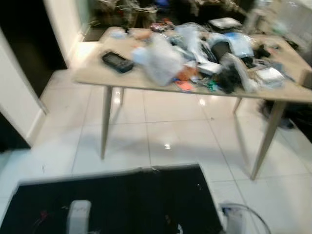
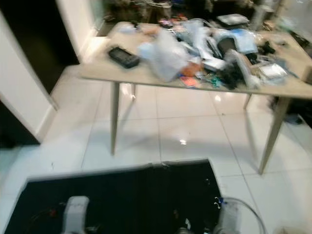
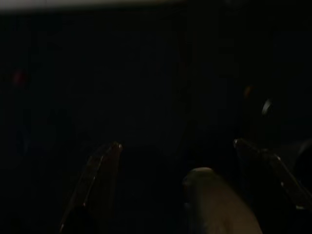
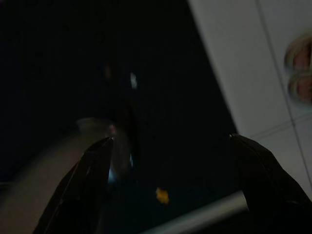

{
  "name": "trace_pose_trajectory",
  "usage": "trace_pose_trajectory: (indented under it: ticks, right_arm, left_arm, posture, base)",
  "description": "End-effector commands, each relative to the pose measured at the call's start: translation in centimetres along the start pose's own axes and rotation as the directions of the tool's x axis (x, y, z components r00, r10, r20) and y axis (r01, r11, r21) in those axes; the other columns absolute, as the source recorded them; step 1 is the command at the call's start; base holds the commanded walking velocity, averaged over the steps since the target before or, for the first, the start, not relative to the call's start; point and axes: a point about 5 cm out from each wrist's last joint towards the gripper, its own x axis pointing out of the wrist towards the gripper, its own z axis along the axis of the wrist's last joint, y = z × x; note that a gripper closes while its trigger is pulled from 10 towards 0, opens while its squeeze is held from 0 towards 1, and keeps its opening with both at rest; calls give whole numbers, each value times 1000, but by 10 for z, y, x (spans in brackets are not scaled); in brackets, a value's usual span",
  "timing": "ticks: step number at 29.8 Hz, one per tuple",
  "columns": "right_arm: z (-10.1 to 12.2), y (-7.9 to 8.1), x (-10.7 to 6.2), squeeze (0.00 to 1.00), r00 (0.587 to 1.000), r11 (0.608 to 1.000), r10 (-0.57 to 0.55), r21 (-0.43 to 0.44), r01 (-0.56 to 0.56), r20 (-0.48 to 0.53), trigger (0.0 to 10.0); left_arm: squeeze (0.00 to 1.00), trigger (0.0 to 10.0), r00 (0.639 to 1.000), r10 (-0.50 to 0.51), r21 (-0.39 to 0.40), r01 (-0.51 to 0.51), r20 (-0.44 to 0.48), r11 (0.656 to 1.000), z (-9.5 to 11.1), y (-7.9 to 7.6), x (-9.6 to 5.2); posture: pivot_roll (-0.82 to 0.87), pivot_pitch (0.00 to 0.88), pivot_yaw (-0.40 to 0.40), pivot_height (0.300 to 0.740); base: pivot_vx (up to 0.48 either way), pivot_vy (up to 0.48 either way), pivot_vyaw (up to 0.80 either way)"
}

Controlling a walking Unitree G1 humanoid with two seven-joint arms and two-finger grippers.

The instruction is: Picking trash to rubbish bin

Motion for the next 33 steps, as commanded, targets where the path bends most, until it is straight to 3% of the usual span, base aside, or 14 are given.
trace_pose_trajectory:
  ticks: [1,14,18,33]
  right_arm:
    - [5,8,1,0,1000,1000,22,1,-22,22,10000]
    - [27,8,3,0,996,1000,19,5,-19,84,10000]
    - [28,8,3,0,996,1000,21,1,-21,86,10000]
    - [20,7,2,0,998,1000,20,-13,-20,55,10000]
  left_arm:
    - [0,10000,998,20,-6,-21,-59,1000,-17,8,-5]
    - [0,10000,999,10,-9,-11,-38,1000,-11,6,-3]
    - [0,10000,1000,2,-53,-2,0,999,-2,4,-1]
    - [0,10000,999,1,-98,4,43,995,8,4,0]
  posture:
    - [-9,61,27,740]
    - [-20,50,25,740]
    - [-20,45,21,740]
    - [-21,57,25,740]
  base:
    - [480,0,0]
    - [480,0,0]
    - [406,0,0]
    - [0,0,-82]
